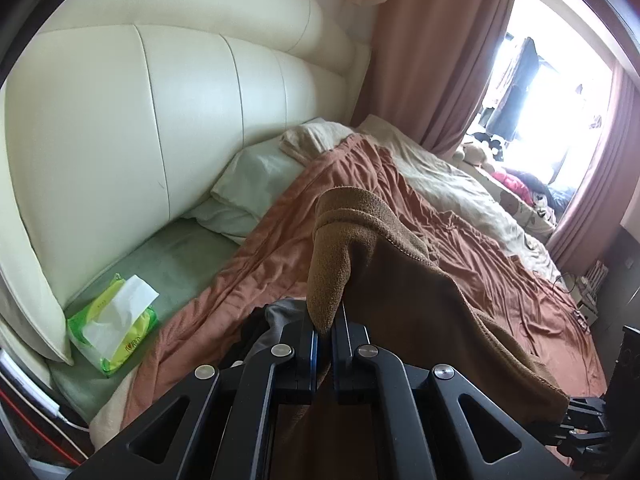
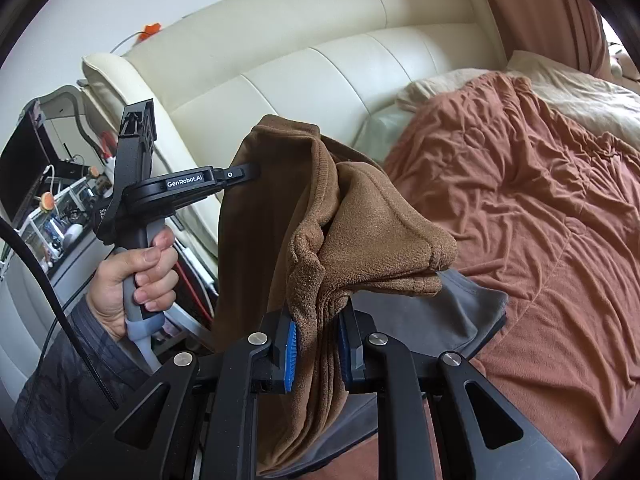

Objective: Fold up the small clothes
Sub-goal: 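Lift the folded shirt with both grippers and carry it toward the clothes stack, then lower the folded shirt onto the stack and open both grippers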

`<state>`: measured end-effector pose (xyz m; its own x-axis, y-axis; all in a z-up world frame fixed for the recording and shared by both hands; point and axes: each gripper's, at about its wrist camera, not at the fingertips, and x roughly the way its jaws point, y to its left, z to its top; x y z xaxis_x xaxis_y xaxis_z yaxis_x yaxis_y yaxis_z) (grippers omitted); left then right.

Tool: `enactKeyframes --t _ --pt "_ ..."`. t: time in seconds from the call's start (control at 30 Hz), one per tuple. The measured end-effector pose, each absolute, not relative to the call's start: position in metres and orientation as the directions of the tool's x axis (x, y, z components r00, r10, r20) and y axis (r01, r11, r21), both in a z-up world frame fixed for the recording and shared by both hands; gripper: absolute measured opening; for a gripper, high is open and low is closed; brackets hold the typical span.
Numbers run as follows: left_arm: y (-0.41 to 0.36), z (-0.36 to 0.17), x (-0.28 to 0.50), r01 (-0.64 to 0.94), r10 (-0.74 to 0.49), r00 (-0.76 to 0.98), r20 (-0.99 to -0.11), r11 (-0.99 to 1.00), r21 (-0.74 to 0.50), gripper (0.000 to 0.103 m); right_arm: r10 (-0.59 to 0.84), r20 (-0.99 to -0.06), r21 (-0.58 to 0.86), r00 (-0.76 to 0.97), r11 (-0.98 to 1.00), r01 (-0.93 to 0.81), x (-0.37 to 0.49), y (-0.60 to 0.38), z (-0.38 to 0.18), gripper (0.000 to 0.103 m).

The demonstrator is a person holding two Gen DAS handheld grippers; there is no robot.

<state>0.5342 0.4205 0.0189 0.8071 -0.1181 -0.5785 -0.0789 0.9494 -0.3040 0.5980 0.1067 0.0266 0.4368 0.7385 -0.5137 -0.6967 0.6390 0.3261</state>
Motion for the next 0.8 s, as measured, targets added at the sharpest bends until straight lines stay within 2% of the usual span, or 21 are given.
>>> enactKeyframes --t 0.17,0.23,0.3,0.37,0.4,0.43,0.5,0.53,0.57,0.7,0.8 --pt "0.415 -0.008 0.564 -0.081 -0.115 0.77 -0.628 0.958 -0.275 0.004 0.741 -0.514 0.36 0.432 0.644 -0.675 0.629 0.105 0.002 0.013" --pt "0.408 -0.024 0.581 -0.118 -0.056 0.728 -0.683 0.971 -0.206 0.006 0.71 -0.528 0.344 0.466 0.68 -0.647 0.639 0.103 -0.011 0.014" --pt "0.406 -0.047 0.597 -0.179 0.018 0.646 -0.763 0.975 -0.129 0.011 0.608 -0.605 0.297 0.515 0.772 -0.562 0.657 0.105 -0.035 0.021" --pt "0.405 -0.061 0.602 -0.2 0.031 0.595 -0.803 0.974 -0.111 0.012 0.571 -0.684 0.333 0.454 0.798 -0.502 0.679 0.104 -0.062 0.036" --pt "0.404 -0.062 0.6 -0.199 0.025 0.595 -0.804 0.973 -0.117 0.012 0.561 -0.712 0.353 0.422 0.805 -0.476 0.687 0.1 -0.075 0.036" --pt "0.403 -0.063 0.597 -0.193 0.016 0.598 -0.802 0.973 -0.124 0.015 0.558 -0.719 0.357 0.414 0.808 -0.468 0.689 0.097 -0.08 0.036" --pt "0.399 -0.061 0.59 -0.181 0.014 0.602 -0.798 0.976 -0.12 0.033 0.546 -0.722 0.35 0.426 0.818 -0.456 0.69 0.087 -0.085 0.038" --pt "0.398 -0.06 0.584 -0.182 0.023 0.605 -0.796 0.977 -0.11 0.047 0.548 -0.719 0.357 0.427 0.819 -0.45 0.688 0.084 -0.085 0.045" --pt "0.397 -0.058 0.58 -0.181 0.026 0.611 -0.791 0.978 -0.108 0.053 0.556 -0.715 0.369 0.425 0.815 -0.446 0.688 0.081 -0.084 0.051" --pt "0.393 -0.052 0.561 -0.171 -0.004 0.62 -0.784 0.975 -0.141 0.054 0.559 -0.717 0.372 0.417 0.812 -0.449 0.677 0.076 -0.079 0.061" --pt "0.387 -0.049 0.55 -0.156 -0.026 0.626 -0.779 0.975 -0.158 0.058 0.559 -0.716 0.366 0.419 0.811 -0.457 0.666 0.067 -0.067 0.074"
